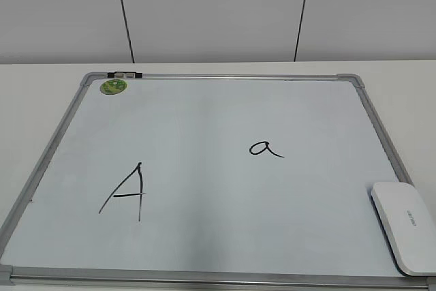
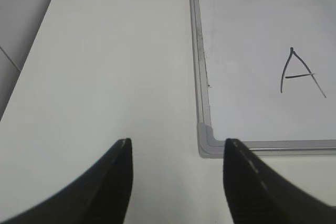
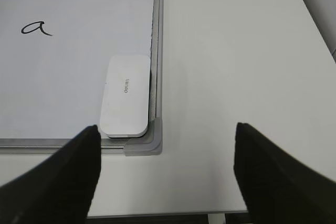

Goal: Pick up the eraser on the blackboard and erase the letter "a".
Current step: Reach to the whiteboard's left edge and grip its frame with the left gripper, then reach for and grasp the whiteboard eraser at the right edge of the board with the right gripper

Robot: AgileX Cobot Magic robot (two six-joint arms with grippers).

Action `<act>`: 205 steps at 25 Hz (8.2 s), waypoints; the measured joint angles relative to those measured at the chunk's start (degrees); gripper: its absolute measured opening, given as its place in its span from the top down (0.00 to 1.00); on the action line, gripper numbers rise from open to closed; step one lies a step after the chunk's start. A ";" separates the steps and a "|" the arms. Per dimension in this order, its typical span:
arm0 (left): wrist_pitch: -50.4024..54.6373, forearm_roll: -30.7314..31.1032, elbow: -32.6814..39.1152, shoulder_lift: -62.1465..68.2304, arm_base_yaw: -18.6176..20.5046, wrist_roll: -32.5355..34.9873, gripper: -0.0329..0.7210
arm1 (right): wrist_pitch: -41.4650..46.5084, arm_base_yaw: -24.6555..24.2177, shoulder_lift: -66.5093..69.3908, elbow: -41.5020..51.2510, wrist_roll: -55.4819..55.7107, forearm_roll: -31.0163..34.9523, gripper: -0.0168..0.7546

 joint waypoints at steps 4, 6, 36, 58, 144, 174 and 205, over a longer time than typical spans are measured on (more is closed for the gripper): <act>0.00 0.00 0.00 0.00 0.00 0.00 0.42 | 0.00 0.00 0.00 0.00 0.00 0.00 0.22; 0.00 0.00 0.00 0.00 0.00 0.00 0.42 | 0.00 0.00 0.00 0.00 0.00 0.00 0.22; -21.00 0.57 -3.30 28.59 0.00 0.00 0.28 | 0.00 0.00 0.00 0.00 0.00 0.00 0.22; -19.02 -0.92 -22.61 67.59 0.00 0.00 0.27 | 0.00 0.00 0.00 0.00 0.00 0.00 0.22; -8.88 -27.38 -58.14 125.74 7.52 21.23 0.65 | 0.00 0.00 0.00 0.00 0.00 0.00 0.22; -8.25 -28.80 -58.52 126.18 7.86 21.23 0.92 | -12.37 0.00 11.86 -4.15 0.00 0.76 0.22; -8.03 -28.80 -58.61 126.18 7.86 21.23 0.92 | -11.32 7.58 75.97 -17.85 4.66 4.30 0.22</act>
